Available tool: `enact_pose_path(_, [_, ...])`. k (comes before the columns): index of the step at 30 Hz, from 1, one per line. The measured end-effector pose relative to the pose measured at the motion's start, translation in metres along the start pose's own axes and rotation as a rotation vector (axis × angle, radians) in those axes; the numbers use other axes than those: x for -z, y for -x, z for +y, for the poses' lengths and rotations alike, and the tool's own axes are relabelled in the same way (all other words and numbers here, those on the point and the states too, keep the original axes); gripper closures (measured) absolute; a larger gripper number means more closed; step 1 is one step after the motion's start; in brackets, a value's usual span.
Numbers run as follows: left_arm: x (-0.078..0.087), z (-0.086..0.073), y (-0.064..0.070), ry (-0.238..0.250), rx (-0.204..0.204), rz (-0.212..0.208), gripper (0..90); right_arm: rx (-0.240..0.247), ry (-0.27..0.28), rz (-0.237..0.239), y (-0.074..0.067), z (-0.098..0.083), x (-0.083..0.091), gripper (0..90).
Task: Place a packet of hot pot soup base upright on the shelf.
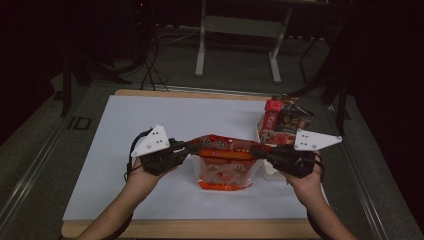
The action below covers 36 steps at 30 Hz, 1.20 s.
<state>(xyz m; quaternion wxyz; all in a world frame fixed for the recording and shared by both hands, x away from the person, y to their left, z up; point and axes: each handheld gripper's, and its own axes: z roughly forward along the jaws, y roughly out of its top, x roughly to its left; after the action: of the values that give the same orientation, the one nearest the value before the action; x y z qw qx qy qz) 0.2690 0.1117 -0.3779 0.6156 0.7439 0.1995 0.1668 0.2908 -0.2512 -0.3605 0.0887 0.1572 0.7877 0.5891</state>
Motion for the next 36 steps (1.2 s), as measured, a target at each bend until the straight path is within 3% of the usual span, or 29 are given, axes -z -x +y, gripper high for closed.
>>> enact_pose_path(3, [-0.001,0.002,-0.001,0.032,0.021,-0.009,83.8,0.011,0.009,-0.010,0.002,0.009,0.004,90.0])
enact_pose_path(9, [0.000,0.009,-0.003,0.064,0.015,0.010,72.5,0.014,0.035,-0.003,0.004,0.027,0.008,90.0])
enact_pose_path(11, [0.000,0.009,-0.002,0.086,0.009,0.011,61.7,0.018,0.040,0.000,0.003,0.032,0.009,90.0])
enact_pose_path(14, [0.000,0.009,-0.001,0.077,0.017,0.040,42.0,0.015,0.047,-0.001,0.004,0.037,0.011,90.0])
enact_pose_path(20, [0.000,0.005,0.000,0.051,0.030,0.076,18.5,0.012,0.058,-0.014,0.007,0.047,0.017,90.0])
enact_pose_path(23, [0.001,0.001,0.000,0.066,0.057,0.066,12.6,0.020,0.065,-0.028,0.009,0.053,0.023,90.0])
enact_pose_path(26, [0.000,-0.002,0.000,0.039,0.058,0.087,6.0,0.015,0.074,-0.046,0.013,0.059,0.030,90.0])
enact_pose_path(31, [0.000,-0.011,0.003,0.009,0.053,0.080,5.3,0.017,0.089,-0.077,0.019,0.069,0.042,90.0])
enact_pose_path(36, [0.000,-0.022,0.005,0.008,0.063,0.065,4.8,0.029,0.112,-0.125,0.026,0.081,0.059,90.0])
